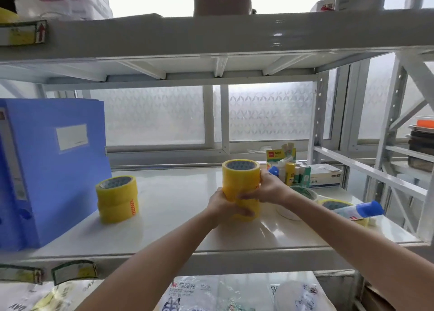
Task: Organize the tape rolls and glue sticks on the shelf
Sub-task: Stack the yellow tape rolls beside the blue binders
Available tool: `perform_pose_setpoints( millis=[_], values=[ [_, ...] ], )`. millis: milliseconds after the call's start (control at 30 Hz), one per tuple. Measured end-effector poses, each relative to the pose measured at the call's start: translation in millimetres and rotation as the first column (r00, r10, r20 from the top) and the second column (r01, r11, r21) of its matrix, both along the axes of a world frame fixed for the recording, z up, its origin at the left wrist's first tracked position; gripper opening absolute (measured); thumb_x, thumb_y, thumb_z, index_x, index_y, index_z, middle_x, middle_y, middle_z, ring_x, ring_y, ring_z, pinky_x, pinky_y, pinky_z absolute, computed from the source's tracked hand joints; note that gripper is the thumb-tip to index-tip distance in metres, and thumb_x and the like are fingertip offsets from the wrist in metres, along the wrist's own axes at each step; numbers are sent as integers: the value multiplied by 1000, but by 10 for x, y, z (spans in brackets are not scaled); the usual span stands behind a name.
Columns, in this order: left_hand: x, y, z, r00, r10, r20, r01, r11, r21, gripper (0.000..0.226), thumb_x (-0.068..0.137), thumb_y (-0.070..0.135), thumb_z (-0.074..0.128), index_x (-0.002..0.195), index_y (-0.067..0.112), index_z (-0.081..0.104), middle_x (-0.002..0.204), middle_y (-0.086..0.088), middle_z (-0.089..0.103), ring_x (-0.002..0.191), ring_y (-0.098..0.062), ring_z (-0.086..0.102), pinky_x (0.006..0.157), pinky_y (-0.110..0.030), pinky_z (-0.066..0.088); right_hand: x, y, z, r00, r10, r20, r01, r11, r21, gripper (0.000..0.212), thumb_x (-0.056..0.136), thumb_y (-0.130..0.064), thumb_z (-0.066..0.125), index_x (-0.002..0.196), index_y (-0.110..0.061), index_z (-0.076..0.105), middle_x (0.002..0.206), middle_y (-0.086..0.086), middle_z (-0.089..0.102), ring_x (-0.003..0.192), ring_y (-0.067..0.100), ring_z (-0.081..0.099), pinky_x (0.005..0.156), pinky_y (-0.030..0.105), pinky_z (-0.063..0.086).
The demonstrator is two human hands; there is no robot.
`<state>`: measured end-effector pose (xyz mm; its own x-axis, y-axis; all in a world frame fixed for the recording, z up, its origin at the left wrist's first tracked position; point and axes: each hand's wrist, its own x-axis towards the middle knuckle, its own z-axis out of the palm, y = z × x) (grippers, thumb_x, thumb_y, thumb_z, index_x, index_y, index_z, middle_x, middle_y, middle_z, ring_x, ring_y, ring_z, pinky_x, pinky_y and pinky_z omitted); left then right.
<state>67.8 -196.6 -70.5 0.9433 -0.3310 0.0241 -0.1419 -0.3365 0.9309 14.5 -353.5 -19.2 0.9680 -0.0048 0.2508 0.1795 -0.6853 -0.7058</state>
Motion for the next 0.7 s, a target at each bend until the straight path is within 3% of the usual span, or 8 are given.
perform_pose_setpoints(
  millis=[67, 100, 300, 367, 467, 500, 600, 700],
  values=[
    [10, 16, -17, 1000, 3, 12, -3, 1000, -17, 91, 27, 37, 94, 111, 20, 66, 104, -4, 71, 96, -22, 68, 81, -41, 60, 84, -5, -76, 1000, 4, 23, -5, 1000, 31, 93, 37, -63, 89, 118, -29, 58, 105, -3, 67, 99, 15, 64, 84, 38, 59],
    [1, 32, -13, 1000, -1, 19, 2, 1000, -26, 88, 28, 36, 94, 110, 20, 67, 103, -4, 71, 96, -22, 68, 81, -41, 60, 111, -2, -102, 999, 3, 40, -4, 999, 33, 97, 35, -65, 87, 120, -29, 58, 106, -3, 67, 100, 14, 64, 86, 38, 58],
    [-124, 340, 157, 995, -30, 98, 35, 998, -51, 78, 33, 40, 92, 105, 19, 71, 101, -3, 73, 97, -23, 69, 85, -45, 59, 61, 193, 40, 995, 44, 95, -45, 999, 10, 95, 37, -77, 77, 119, -31, 60, 105, -4, 70, 97, 15, 66, 83, 43, 59],
    [-164, 595, 310, 990, -37, 139, 43, 998, -40, 72, 36, 42, 91, 102, 19, 73, 101, -4, 74, 98, -24, 69, 87, -46, 58, 53, 388, 183, 989, 90, 114, -91, 996, -1, 87, 40, -79, 75, 113, -35, 59, 103, -4, 69, 94, 18, 67, 75, 45, 60],
    [-183, 1098, 581, 983, 11, 185, -5, 999, -33, 69, 37, 41, 92, 100, 18, 75, 100, -3, 75, 101, -24, 69, 89, -42, 57, 67, 863, 459, 979, 155, 135, -158, 987, 18, 53, 52, -61, 84, 95, -37, 61, 94, 1, 70, 85, 20, 68, 69, 43, 61],
    [-172, 1266, 675, 978, 52, 200, -45, 998, -36, 69, 35, 41, 91, 99, 18, 76, 98, -2, 76, 100, -22, 69, 87, -37, 58, 146, 1048, 537, 973, 168, 159, -172, 985, 11, 53, 54, -57, 85, 96, -33, 63, 92, 1, 70, 83, 19, 67, 69, 42, 60],
    [-106, 1784, 956, 952, 217, 218, -221, 975, -6, 72, 33, 40, 93, 100, 20, 76, 96, 2, 75, 93, -14, 69, 74, -24, 55, 568, 1627, 710, 949, 198, 245, -200, 980, -17, 98, 35, -81, 77, 113, -24, 60, 101, -1, 67, 92, 18, 65, 76, 41, 59],
    [12, 2283, 1162, 926, 313, 212, -319, 948, -5, 83, 31, 41, 94, 108, 18, 72, 102, 0, 74, 95, -17, 68, 80, -30, 56, 1012, 2198, 843, 952, 232, 201, -233, 972, -22, 126, 16, -93, 64, 117, -17, 58, 102, 0, 66, 94, 19, 64, 78, 39, 58]
  ],
)
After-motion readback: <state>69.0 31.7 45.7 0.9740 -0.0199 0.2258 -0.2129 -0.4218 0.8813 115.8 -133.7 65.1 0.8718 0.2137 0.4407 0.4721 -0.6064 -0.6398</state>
